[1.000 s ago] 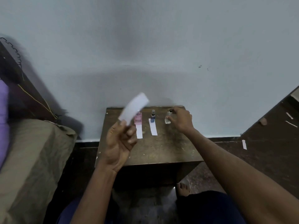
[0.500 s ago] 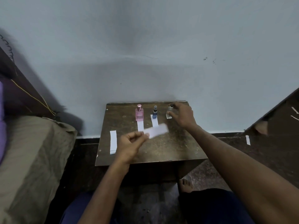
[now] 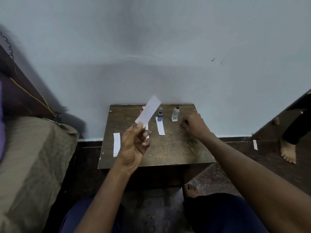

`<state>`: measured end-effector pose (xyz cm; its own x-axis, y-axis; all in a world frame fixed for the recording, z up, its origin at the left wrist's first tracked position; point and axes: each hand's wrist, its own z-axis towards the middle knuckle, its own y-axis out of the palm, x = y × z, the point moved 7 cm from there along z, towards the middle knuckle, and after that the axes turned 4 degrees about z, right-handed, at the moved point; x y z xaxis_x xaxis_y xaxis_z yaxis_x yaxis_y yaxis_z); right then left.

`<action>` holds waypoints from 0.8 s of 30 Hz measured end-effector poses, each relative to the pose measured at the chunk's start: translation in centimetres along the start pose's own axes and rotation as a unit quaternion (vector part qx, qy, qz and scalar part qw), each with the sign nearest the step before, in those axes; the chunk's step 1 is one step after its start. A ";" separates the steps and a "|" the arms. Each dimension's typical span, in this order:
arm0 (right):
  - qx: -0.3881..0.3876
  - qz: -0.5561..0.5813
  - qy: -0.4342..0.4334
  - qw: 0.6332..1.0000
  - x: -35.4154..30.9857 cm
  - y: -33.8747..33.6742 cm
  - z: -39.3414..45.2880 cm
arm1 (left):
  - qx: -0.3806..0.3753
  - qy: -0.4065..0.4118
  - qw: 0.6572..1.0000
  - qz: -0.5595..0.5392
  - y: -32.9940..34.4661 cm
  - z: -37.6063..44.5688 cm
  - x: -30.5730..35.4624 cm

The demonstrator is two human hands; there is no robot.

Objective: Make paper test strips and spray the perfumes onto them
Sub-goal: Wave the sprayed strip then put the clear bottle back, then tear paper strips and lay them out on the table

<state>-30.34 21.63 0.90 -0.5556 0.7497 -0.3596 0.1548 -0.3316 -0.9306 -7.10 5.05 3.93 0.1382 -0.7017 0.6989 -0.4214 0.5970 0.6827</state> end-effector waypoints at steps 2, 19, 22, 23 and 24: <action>0.041 0.019 0.034 0.998 0.1 -0.9 -0.1 | 0.031 0.010 0.978 0.206 -1.4 0.5 -0.3; 0.218 0.305 0.068 0.925 -2.9 -5.4 1.4 | 0.046 0.011 0.988 0.147 -2.0 0.9 0.0; 0.226 0.287 0.045 0.930 -3.4 -5.3 1.1 | 0.172 -0.023 0.944 0.282 -5.2 1.0 -1.7; 0.228 0.281 0.040 0.931 -3.5 -5.3 1.0 | 0.196 -0.037 0.944 0.262 -5.6 0.8 -2.0; 0.231 0.274 0.035 0.933 -3.6 -5.3 0.9 | 0.207 -0.041 0.950 0.230 -5.7 0.9 -2.2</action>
<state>-29.92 20.20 7.14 -0.4384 0.4254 -0.7917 0.0226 -0.8754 -0.4829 -5.83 2.78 -1.69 -0.2091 -0.4420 0.8723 -0.7389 0.6557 0.1551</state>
